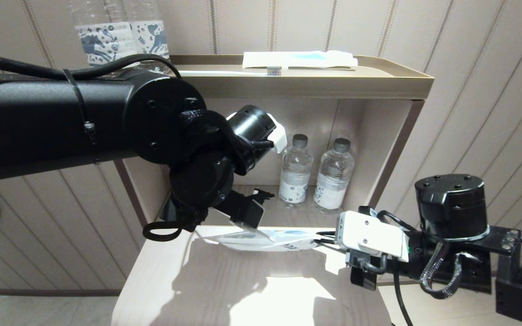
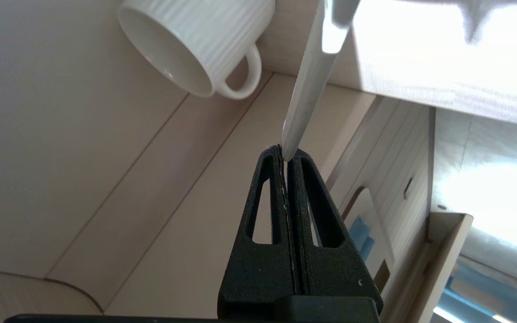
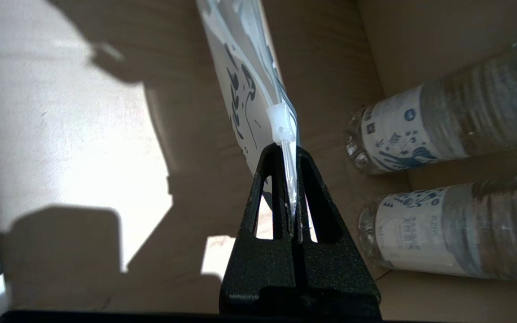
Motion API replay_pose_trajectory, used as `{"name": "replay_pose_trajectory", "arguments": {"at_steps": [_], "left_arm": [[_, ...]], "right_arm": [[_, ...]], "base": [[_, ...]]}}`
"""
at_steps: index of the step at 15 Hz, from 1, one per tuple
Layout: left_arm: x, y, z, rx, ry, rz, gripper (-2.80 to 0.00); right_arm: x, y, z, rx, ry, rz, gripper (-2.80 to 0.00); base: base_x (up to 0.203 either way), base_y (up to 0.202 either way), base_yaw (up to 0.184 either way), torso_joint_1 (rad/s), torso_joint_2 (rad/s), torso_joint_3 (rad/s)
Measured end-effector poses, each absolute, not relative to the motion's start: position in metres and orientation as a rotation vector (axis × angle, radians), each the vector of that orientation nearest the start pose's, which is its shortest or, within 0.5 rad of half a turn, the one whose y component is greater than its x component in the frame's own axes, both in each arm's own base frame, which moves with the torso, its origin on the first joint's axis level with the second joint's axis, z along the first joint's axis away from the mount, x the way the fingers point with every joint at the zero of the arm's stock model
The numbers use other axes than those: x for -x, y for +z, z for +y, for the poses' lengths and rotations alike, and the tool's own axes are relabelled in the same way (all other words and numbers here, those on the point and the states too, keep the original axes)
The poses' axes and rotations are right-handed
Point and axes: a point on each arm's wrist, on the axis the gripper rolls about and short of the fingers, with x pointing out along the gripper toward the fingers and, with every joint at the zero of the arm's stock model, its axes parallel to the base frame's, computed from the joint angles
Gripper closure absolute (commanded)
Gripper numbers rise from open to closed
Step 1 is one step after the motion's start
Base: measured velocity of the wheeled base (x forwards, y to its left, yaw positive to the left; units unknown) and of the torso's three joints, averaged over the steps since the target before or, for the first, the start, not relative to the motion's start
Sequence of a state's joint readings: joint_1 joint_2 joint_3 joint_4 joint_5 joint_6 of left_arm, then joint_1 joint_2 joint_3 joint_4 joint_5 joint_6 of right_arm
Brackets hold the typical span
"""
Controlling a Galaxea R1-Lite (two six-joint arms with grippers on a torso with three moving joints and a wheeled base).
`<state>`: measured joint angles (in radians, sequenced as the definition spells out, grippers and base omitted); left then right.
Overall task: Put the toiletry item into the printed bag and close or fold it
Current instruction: Place the comb into the storage bag
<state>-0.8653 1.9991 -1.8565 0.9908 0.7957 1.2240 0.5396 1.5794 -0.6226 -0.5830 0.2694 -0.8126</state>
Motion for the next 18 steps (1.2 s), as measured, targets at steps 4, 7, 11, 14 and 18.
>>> {"name": "replay_pose_trajectory", "arguments": {"at_steps": [4, 7, 11, 14, 18], "left_arm": [[-0.238, 0.228, -0.268, -1.951, -0.583, 0.684, 0.0], [-0.239, 0.227, -0.274, -1.928, -0.589, 0.684, 0.0], [-0.239, 0.231, -0.274, -1.869, -0.569, 0.67, 0.0], [-0.242, 0.236, -0.27, -1.803, -0.521, 0.672, 0.0], [-0.244, 0.236, -0.27, -1.739, -0.475, 0.68, 0.0]], "right_arm": [[-0.222, 0.168, 0.141, 0.781, 0.851, -0.058, 0.0], [-0.223, 0.165, 0.143, 0.742, 0.852, -0.039, 0.0], [-0.22, 0.16, 0.141, 0.739, 0.858, -0.018, 0.0], [-0.219, 0.162, 0.141, 0.738, 0.854, -0.023, 0.0], [-0.218, 0.167, 0.141, 0.735, 0.839, -0.042, 0.0]], "base": [[0.0, 0.0, 0.0, 0.0, 0.0, 0.0], [0.0, 0.0, 0.0, 0.0, 0.0, 0.0], [0.0, 0.0, 0.0, 0.0, 0.0, 0.0], [0.0, 0.0, 0.0, 0.0, 0.0, 0.0], [0.0, 0.0, 0.0, 0.0, 0.0, 0.0]]}}
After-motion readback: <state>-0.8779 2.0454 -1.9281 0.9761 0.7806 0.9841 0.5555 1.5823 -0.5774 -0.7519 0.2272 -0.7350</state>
